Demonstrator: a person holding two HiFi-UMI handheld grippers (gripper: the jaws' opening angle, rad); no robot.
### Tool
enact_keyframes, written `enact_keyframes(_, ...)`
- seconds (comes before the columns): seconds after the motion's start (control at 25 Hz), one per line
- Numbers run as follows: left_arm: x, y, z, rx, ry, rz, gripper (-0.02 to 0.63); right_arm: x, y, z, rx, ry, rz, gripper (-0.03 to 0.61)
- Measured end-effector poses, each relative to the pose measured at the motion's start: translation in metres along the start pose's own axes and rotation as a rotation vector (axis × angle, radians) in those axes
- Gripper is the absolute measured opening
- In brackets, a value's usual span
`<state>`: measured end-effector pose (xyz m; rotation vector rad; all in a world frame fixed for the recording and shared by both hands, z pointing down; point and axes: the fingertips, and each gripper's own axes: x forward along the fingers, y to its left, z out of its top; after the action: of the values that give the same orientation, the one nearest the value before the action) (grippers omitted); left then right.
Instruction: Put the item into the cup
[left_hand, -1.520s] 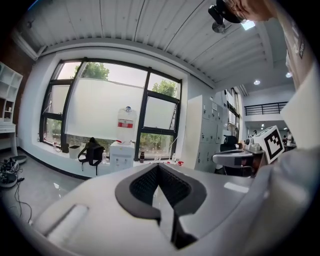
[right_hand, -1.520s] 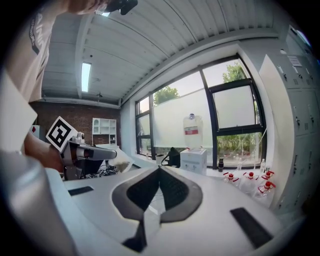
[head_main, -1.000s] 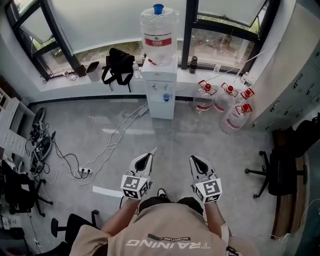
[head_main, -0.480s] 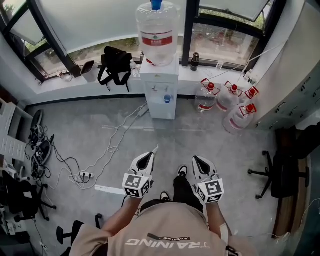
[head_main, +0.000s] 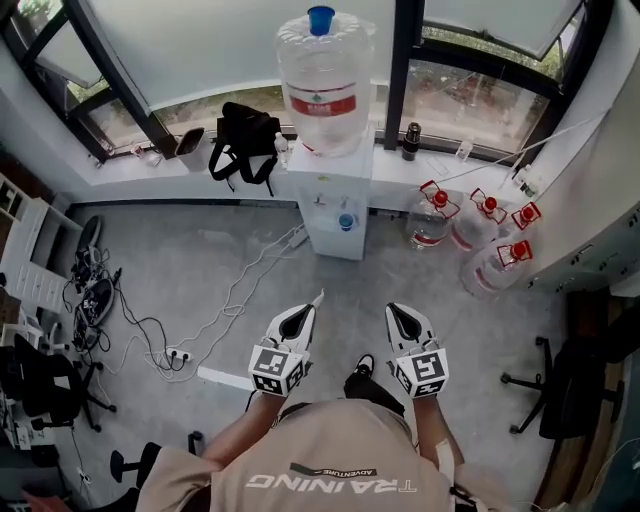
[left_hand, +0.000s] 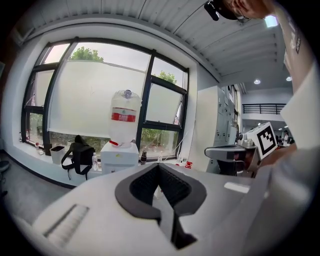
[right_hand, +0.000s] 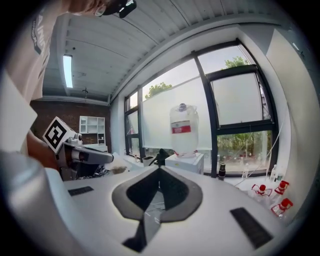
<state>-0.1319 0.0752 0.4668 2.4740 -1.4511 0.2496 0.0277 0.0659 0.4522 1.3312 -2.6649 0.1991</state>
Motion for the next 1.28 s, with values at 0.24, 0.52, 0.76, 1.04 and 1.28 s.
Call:
enact_keyframes(0.24, 0.057, 0.003, 0.017, 0.039, 0.015, 0.023, 0.008, 0.039, -0.053, 0.004, 0.006, -0.001, 0.042, 0.011)
enact_keyframes(0.52, 0.107, -0.003, 0.023, 0.044, 0.029, 0.041, 0.008, 0.070, -0.095, -0.006, 0.047, 0.022, 0.076, 0.011)
enact_keyframes(0.76, 0.134, 0.018, 0.034, 0.021, 0.037, 0.041, 0.008, 0.107, -0.105, 0.002, 0.028, 0.047, 0.112, 0.011)
enact_keyframes(1.04, 0.178, 0.057, 0.038, 0.015, 0.041, -0.009, 0.008, 0.155, -0.114, 0.004, 0.010, 0.073, 0.092, 0.011)
enact_keyframes(1.28, 0.225, 0.098, 0.061, 0.020, 0.031, -0.063, 0.008, 0.200, -0.131, 0.028, 0.001, 0.068, 0.028, 0.011)
